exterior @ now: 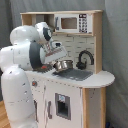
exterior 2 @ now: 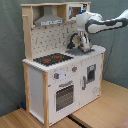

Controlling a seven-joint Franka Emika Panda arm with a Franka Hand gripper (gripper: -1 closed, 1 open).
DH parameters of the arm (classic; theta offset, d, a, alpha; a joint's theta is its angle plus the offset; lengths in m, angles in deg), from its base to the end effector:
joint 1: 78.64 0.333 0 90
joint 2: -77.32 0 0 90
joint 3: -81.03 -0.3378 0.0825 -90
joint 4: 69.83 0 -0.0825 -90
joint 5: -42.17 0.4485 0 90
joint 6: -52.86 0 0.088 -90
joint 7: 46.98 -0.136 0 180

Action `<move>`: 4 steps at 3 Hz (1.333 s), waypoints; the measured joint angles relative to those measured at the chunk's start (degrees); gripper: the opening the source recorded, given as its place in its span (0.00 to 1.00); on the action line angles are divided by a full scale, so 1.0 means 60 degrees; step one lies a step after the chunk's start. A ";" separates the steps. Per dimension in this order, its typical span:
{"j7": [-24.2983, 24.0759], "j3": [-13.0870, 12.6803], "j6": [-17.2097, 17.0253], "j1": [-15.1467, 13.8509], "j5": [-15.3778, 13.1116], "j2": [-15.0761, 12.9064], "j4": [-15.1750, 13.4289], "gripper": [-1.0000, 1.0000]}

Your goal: Play with the kitchen

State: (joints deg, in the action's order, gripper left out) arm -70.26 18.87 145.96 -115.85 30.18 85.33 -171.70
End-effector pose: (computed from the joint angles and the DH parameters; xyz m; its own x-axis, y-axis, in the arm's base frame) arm 0.5377 0.2477 0.5552 0.9978 0.0482 0.0464 0.0300 -0.9423 0.3335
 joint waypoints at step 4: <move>-0.0569 -0.0929 0.2104 0.0017 0.0472 0.0814 -0.0117 0.00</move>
State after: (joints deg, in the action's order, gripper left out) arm -73.67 13.30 158.58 -115.75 33.01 90.22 -172.41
